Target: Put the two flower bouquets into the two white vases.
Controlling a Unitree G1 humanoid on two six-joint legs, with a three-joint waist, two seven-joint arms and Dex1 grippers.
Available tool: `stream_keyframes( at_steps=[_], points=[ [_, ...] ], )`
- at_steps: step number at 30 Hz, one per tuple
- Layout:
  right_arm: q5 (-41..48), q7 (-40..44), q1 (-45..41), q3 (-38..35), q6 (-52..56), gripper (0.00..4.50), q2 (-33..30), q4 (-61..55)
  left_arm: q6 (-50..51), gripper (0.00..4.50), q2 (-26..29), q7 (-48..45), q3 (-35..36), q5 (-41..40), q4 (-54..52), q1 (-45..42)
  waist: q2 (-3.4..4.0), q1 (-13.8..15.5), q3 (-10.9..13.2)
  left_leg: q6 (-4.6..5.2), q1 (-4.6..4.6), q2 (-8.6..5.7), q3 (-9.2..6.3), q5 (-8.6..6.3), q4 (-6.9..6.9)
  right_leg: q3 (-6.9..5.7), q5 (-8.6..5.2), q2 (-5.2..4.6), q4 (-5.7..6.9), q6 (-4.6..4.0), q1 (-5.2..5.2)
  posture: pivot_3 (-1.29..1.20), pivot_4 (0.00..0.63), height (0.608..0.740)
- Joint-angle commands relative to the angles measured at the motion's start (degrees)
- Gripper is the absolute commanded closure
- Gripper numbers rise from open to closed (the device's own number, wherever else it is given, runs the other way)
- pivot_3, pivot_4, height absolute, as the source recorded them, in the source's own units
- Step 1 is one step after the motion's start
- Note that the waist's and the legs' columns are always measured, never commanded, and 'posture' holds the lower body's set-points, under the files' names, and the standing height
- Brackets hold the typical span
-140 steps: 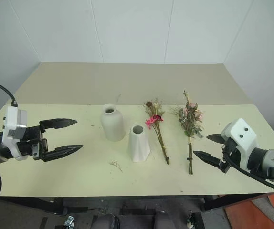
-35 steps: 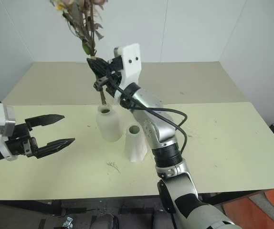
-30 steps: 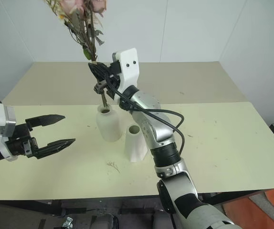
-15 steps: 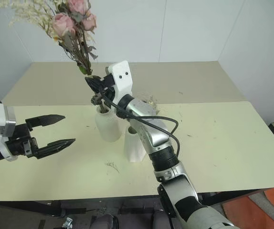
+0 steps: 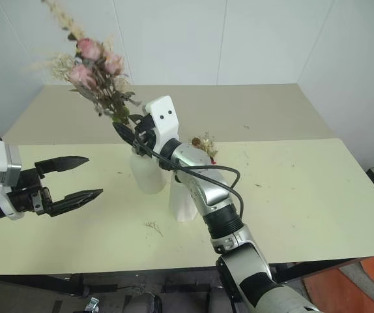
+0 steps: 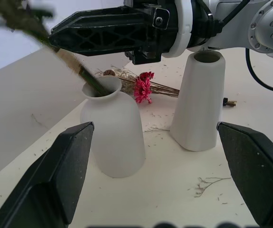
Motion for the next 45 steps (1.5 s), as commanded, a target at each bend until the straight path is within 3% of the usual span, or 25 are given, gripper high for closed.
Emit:
stream_keyframes(
  at_steps=[1, 3, 17, 26, 31, 34, 37, 45],
  points=[
    [1.10, 1.10, 1.29, -0.67, 0.46, 0.65, 0.00, -5.24, -0.56, 0.00, 0.93, -0.23, 0.62, -0.59, -0.20, -1.37, 0.00, 0.01, 0.00, 0.00, 0.00, 0.00, 0.00, 0.00, 0.00, 0.00, 0.00, 0.00, 0.00, 0.00, 0.00, 0.00, 0.150, 0.740],
    [1.82, 1.99, 2.37, -1.13, 2.01, 0.02, -1.51, -7.55, -0.53, 0.00, 0.95, -0.43, 0.57, -0.51, -0.08, -1.50, 0.00, 0.05, 0.00, 0.00, -0.01, 0.00, -0.01, 0.00, -0.01, -0.01, 0.00, 0.00, -0.01, 0.00, 0.00, 0.00, 0.150, 0.740],
    [4.52, 4.86, 5.39, -4.88, 9.97, 0.01, -10.50, -17.00, -1.45, 0.00, 0.74, -1.50, -2.03, 0.35, 1.69, -4.03, -0.01, 0.07, 0.00, 0.00, 0.00, 0.01, -0.01, 0.00, -0.02, 0.00, -0.01, 0.02, -0.01, -0.02, 0.00, 0.00, 0.150, 0.740],
    [13.31, 5.36, 7.77, -15.92, 28.78, 0.01, -27.73, -29.22, -2.55, 0.00, 0.56, -3.57, -4.65, 0.30, 3.55, -6.78, -0.01, 1.22, 0.00, 0.00, 0.00, 0.00, 0.00, 0.00, -0.01, -0.04, -0.02, 0.02, -0.08, -0.03, 0.04, 0.00, 0.150, 0.740],
    [15.93, 1.08, 5.02, -19.81, 48.49, 0.01, -36.27, -30.32, -3.23, 0.00, 0.39, -5.18, -6.71, 0.66, 5.42, -9.31, -0.01, 1.13, 0.00, 0.00, 0.01, -0.01, 0.00, 0.00, -0.01, -0.01, -0.02, 0.02, -0.09, -0.03, 0.07, 0.00, 0.150, 0.740],
    [14.65, -0.77, 0.95, -15.15, 63.91, 0.01, -42.09, -28.19, -3.69, 0.00, 0.53, -6.01, -7.91, 1.11, 6.72, -10.69, 0.01, 1.09, 0.01, 0.01, 0.00, -0.01, 0.01, 0.00, -0.02, 0.01, -0.02, 0.02, -0.10, -0.03, 0.05, 0.00, 0.150, 0.740],
    [15.00, -0.38, -1.11, -11.30, 71.25, 0.01, -44.76, -25.50, -3.98, 0.00, 0.48, -6.55, -8.76, 1.46, 7.58, -11.76, 0.00, 1.01, 0.01, 0.02, 0.00, 0.00, 0.00, 0.00, -0.03, 0.00, -0.03, 0.04, -0.13, -0.05, 0.04, 0.00, 0.150, 0.740],
    [21.63, -0.08, -5.96, -2.01, 73.52, 0.01, -44.21, -14.74, -4.01, 0.00, 0.36, -6.95, -8.82, 1.86, 7.70, -12.04, -0.01, 0.46, 0.01, 0.02, -0.08, -0.02, 0.00, -0.01, -0.02, 0.00, -0.03, 0.02, -0.19, -0.04, 0.02, 0.00, 0.150, 0.740]
  ],
)
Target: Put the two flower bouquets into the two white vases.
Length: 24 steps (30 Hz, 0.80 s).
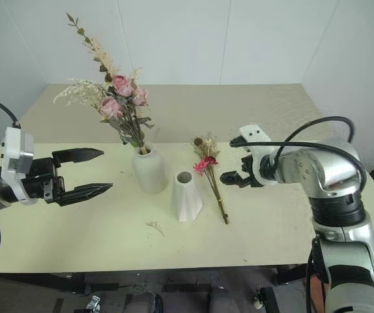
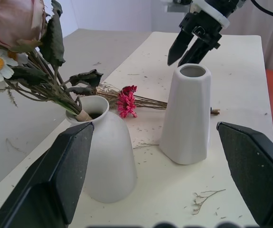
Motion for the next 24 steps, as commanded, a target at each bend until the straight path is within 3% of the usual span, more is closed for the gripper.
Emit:
stream_keyframes(
  at_steps=[1, 13, 16, 24],
  points=[
    [2.84, -0.38, -3.85, 2.33, 0.45, 0.01, 0.78, 3.23, -1.04, 0.00, 0.25, -0.10, 0.56, -0.12, -0.74, -0.95, 0.00, -0.13, 0.00, 0.00, 0.01, 0.00, -0.01, 0.00, 0.00, 0.00, 0.00, 0.00, 0.00, 0.00, 0.00, 0.00, 0.150, 0.740],
    [-7.88, -3.92, -6.29, 12.34, -4.80, 0.01, 12.48, 15.32, -0.53, 0.00, -0.21, 1.23, 1.94, -0.50, -2.89, 0.71, 0.00, -0.15, 0.00, 0.00, -0.11, 0.00, -0.02, 0.00, 0.01, -0.02, 0.01, -0.01, 0.01, 0.02, -0.09, 0.00, 0.150, 0.740],
    [-11.79, -5.43, -5.84, 13.65, -8.20, 0.58, 13.73, 16.29, -0.42, 0.00, -0.25, 1.53, 2.36, -0.69, -3.47, 1.36, 0.00, -0.14, 0.00, 0.00, -0.12, 0.00, -0.02, 0.00, 0.01, -0.03, 0.01, -0.02, 0.01, 0.02, -0.09, 0.00, 0.150, 0.740],
    [-14.67, -5.18, -4.89, 9.43, -9.18, 3.38, 13.75, 15.28, -0.32, 0.00, -0.03, 1.61, 2.62, -0.96, -3.43, 1.97, 0.00, -0.30, 0.00, 0.00, -0.10, 0.00, -0.02, 0.00, 0.01, -0.03, 0.01, -0.01, 0.03, 0.02, -0.11, 0.00, 0.150, 0.740]
  ],
)
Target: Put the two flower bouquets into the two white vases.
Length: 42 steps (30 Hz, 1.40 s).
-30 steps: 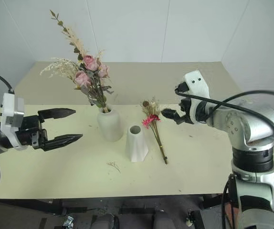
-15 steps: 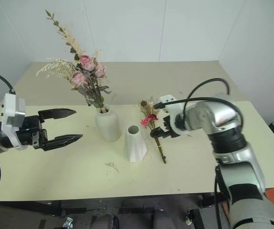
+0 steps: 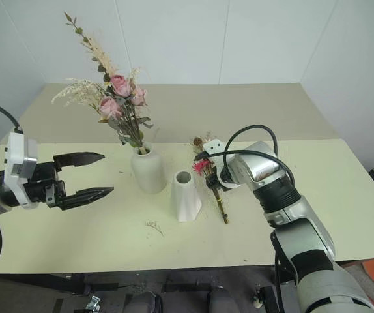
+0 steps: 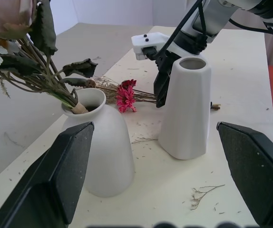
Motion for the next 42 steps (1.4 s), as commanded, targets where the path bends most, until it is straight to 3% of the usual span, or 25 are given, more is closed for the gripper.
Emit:
stream_keyframes(
  at_steps=[1, 3, 4, 10, 17, 20, 26, 33, 42],
  points=[
    [-1.57, -0.31, 0.66, -4.54, -0.98, 3.75, -0.62, -2.04, -0.45, 0.00, 0.24, 0.16, 1.99, -1.27, -1.28, -0.45, 0.00, 0.06, 0.00, 0.00, 0.00, 0.00, 0.00, 0.00, 0.00, 0.00, 0.00, 0.00, 0.00, 0.00, 0.00, 0.00, 0.150, 0.740],
    [-1.95, -0.74, 0.90, -6.84, -0.58, 4.42, -0.70, -2.81, -0.46, 0.00, 0.24, 0.01, 1.63, -1.24, -0.99, -0.76, 0.00, 0.07, 0.00, 0.00, 0.00, 0.00, 0.00, 0.00, 0.00, 0.00, 0.00, 0.00, 0.00, 0.00, 0.00, 0.00, 0.150, 0.740],
    [-2.09, -0.93, 1.01, -8.06, -0.23, 4.47, -0.79, -3.35, -0.45, 0.00, 0.28, -0.10, 1.43, -1.23, -0.79, -1.00, 0.00, 0.05, 0.00, 0.00, 0.00, 0.00, 0.00, 0.00, 0.00, 0.00, 0.00, 0.00, 0.00, 0.00, 0.00, 0.00, 0.150, 0.740],
    [-0.56, -0.98, 2.15, -18.41, -1.34, 4.47, -0.49, -10.61, -0.55, 0.00, 0.36, -0.97, 0.53, -0.98, 0.25, -2.19, 0.00, 0.07, 0.00, 0.00, -0.01, 0.00, 0.00, 0.00, -0.01, 0.00, 0.00, 0.00, -0.01, 0.00, 0.00, 0.00, 0.150, 0.740],
    [2.93, -4.24, 3.88, -37.15, -13.15, 4.47, 4.32, -24.24, -0.74, 0.00, 0.14, -2.09, -0.61, -0.68, 1.39, -3.81, 0.00, 0.07, 0.00, 0.00, 0.00, 0.00, 0.00, 0.00, -0.01, 0.00, 0.00, 0.01, 0.01, 0.00, 0.00, 0.00, 0.150, 0.740],
    [7.33, -2.57, 6.70, -41.78, -18.50, 4.47, 7.51, -32.06, -1.09, 0.00, -0.50, -3.33, -1.70, -1.25, 2.21, -5.38, 0.00, 0.10, 0.00, 0.00, 0.01, 0.01, -0.02, 0.00, -0.02, 0.00, 0.00, 0.01, 0.02, 0.01, 0.01, 0.00, 0.150, 0.740],
    [26.73, 1.68, 7.97, -50.27, -17.98, 4.47, 12.18, -36.20, -2.50, 0.00, -2.30, -6.34, -3.10, -1.61, 3.79, -7.93, 0.00, 0.00, 0.00, 0.00, 0.07, 0.01, -0.01, 0.00, 0.00, 0.00, 0.01, 0.00, 0.05, 0.01, 0.07, 0.00, 0.150, 0.740],
    [39.35, 0.89, 11.39, -47.81, -19.87, 4.47, 12.72, -37.43, -3.27, 0.00, -2.82, -8.38, -3.51, -1.81, 4.62, -8.83, 0.00, -0.07, 0.00, 0.00, 0.12, 0.01, -0.02, 0.00, -0.01, 0.01, 0.00, 0.01, 0.04, 0.01, 0.11, 0.00, 0.150, 0.740],
    [30.41, 3.54, 18.91, -32.78, -30.40, 4.47, 10.89, -41.40, -3.01, 0.00, -2.65, -8.34, -3.14, -1.96, 4.40, -8.45, 0.00, -0.06, 0.00, 0.00, 0.11, 0.01, -0.02, 0.00, 0.00, 0.01, 0.00, 0.02, 0.04, 0.01, 0.11, 0.00, 0.150, 0.740]
  ],
)
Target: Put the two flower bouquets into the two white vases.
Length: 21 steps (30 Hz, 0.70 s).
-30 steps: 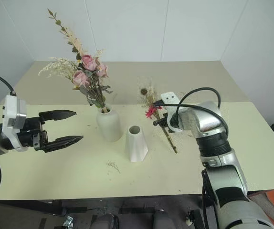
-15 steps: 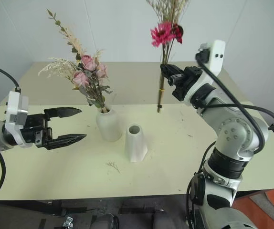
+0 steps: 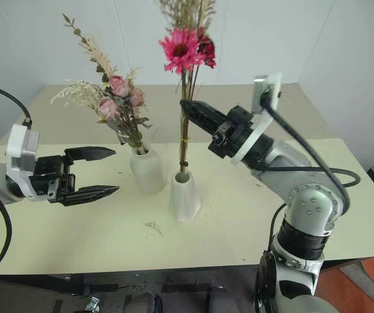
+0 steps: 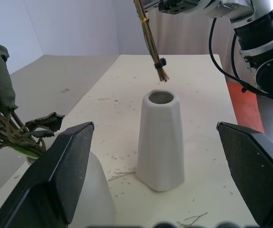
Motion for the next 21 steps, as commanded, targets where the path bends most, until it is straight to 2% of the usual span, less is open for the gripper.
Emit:
stream_keyframes(
  at_steps=[1, 21],
  points=[
    [-3.09, 1.65, 1.66, 3.97, -5.50, 4.47, -1.35, -2.66, -0.65, 0.00, 0.52, -0.11, 1.29, -0.86, -0.72, -0.48, 0.00, 0.01, 0.00, 0.00, 0.00, 0.00, 0.00, 0.00, 0.00, 0.00, 0.00, 0.00, -0.01, 0.00, 0.00, 0.00, 0.150, 0.740],
    [-13.37, 5.56, 12.12, 12.50, -16.62, 4.47, -6.36, -2.15, 0.35, 0.00, 1.88, -0.90, 1.96, -2.26, -1.04, 0.34, 0.00, 0.12, 0.00, 0.00, 0.01, 0.00, 0.00, 0.00, 0.01, 0.00, 0.00, 0.00, -0.01, 0.00, 0.01, 0.00, 0.150, 0.740]
  ],
)
